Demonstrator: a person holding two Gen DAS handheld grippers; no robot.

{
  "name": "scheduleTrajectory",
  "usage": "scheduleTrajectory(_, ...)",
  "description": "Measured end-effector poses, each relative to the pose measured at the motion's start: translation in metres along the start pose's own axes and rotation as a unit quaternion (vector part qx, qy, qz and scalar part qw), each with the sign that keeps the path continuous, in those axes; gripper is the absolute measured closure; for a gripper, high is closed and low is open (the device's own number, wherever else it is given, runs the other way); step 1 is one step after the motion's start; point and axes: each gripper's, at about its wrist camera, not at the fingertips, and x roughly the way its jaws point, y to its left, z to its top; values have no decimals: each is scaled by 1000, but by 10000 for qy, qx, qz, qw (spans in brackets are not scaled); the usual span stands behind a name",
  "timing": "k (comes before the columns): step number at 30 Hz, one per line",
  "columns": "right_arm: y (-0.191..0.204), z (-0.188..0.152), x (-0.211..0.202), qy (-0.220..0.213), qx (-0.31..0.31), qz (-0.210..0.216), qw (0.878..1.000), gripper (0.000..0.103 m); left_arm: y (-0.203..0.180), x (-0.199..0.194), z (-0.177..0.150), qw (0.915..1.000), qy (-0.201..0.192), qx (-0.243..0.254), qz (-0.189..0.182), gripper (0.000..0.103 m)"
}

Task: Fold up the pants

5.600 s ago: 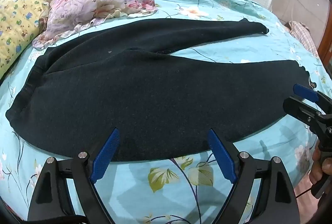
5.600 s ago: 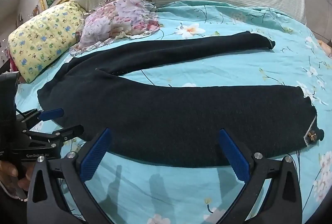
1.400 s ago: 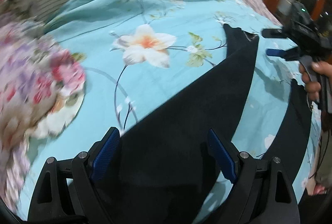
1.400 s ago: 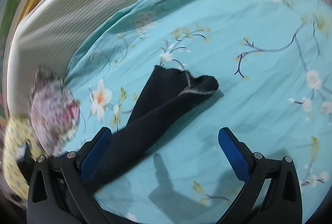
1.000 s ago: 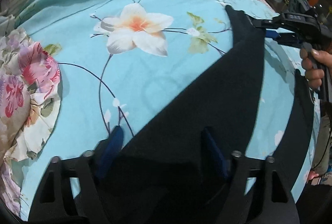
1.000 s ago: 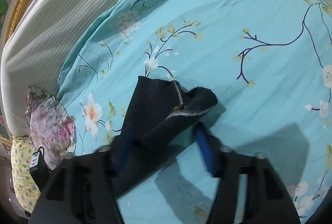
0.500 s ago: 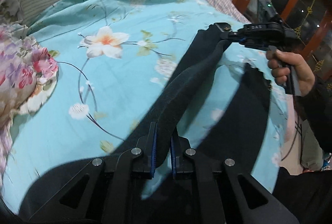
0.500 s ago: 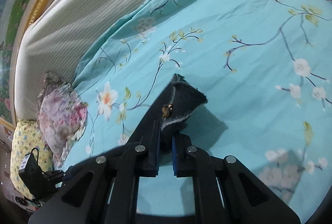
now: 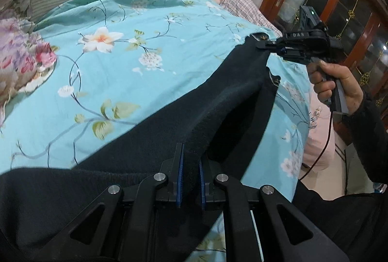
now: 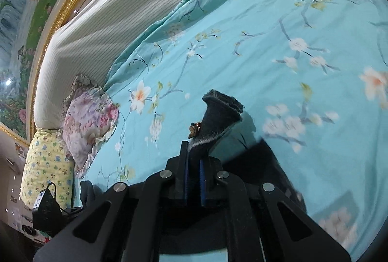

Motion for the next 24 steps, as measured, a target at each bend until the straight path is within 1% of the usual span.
scheduleTrajectory(3, -14, -15, -10, -18, 133, -47, 9999, 95, -2, 0, -9, 10000, 2, -51, -20, 94)
scheduleTrajectory(9, -34, -42, -12, 69, 390, -95, 9992, 95, -10, 6, -27, 10000, 95, 6, 17, 94)
scheduleTrajectory(14, -44, -59, -7, 105, 368, -336, 9987, 95, -12, 15, -38, 9998, 174, -81, 13, 94)
scheduleTrajectory(16, -49, -62, -3, 101, 366, -455, 9982, 95, -16, 20, -43, 9997, 222, -35, 56, 93)
scheduleTrajectory(17, -50, -64, -3, 92, 351, -491, 9981, 95, -18, 23, -46, 9997, 257, -16, 40, 91)
scheduleTrajectory(18, -51, -65, -2, 79, 348, -517, 9980, 95, -19, 25, -47, 9996, 279, -13, 14, 86)
scheduleTrajectory(20, -52, -66, -2, 65, 358, -557, 9978, 94, -18, 30, -53, 9994, 324, -61, -68, 81)
scheduleTrajectory(21, -51, -66, -2, 67, 327, -593, 9977, 93, -17, 32, -55, 9993, 355, -121, -82, 80)
scheduleTrajectory(23, -47, -66, -6, 25, 251, -700, 9972, 89, -13, 34, -60, 9988, 370, -285, -162, 75)
scheduleTrajectory(24, -45, -66, -8, 2, 225, -755, 9969, 85, -12, 32, -61, 9985, 344, -374, -217, 73)
